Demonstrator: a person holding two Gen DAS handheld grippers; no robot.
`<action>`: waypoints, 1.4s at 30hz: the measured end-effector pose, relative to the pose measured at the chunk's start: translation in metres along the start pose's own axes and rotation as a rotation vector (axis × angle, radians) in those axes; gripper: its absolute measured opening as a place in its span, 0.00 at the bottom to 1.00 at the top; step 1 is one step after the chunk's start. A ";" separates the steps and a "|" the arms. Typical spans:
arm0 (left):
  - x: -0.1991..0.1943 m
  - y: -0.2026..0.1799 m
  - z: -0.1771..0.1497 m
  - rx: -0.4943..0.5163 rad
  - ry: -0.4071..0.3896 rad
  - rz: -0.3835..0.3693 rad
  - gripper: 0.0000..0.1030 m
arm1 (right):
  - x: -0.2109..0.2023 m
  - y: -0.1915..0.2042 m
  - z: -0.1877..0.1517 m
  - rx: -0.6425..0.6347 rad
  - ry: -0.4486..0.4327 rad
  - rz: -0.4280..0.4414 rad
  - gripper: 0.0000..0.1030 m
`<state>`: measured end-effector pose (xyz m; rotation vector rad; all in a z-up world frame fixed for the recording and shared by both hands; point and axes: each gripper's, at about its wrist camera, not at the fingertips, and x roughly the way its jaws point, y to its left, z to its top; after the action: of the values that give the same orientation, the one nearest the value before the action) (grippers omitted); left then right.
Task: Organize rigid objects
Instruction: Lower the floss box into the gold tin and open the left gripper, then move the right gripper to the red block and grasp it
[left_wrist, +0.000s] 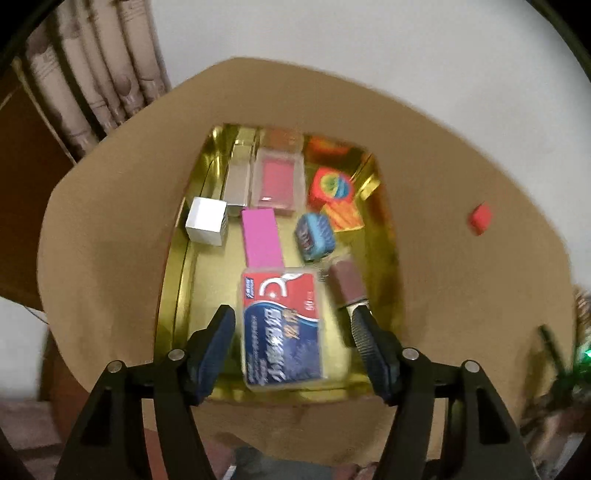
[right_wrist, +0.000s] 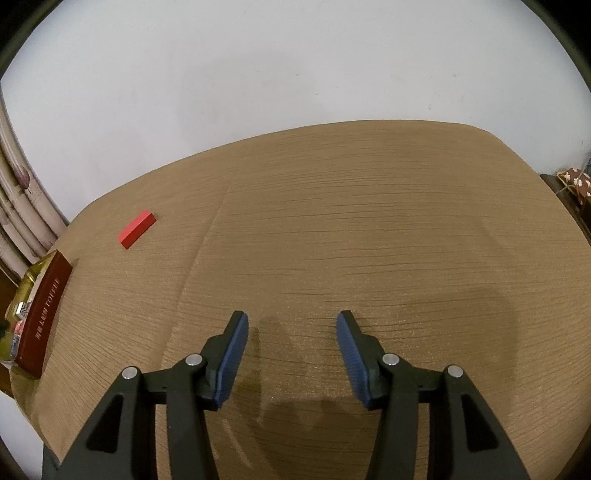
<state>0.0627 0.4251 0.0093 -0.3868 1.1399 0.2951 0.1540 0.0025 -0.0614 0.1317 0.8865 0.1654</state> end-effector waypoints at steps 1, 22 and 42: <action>-0.006 0.002 -0.004 -0.006 -0.008 -0.022 0.61 | 0.000 0.001 0.000 -0.006 0.003 -0.007 0.51; -0.046 0.057 -0.138 0.025 -0.254 0.154 0.70 | 0.090 0.170 0.121 0.213 0.395 0.130 0.51; -0.026 0.090 -0.128 -0.042 -0.157 0.108 0.73 | 0.145 0.203 0.121 0.259 0.415 -0.103 0.51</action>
<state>-0.0904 0.4479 -0.0262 -0.3339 1.0032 0.4374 0.3200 0.2240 -0.0584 0.2993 1.3245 -0.0221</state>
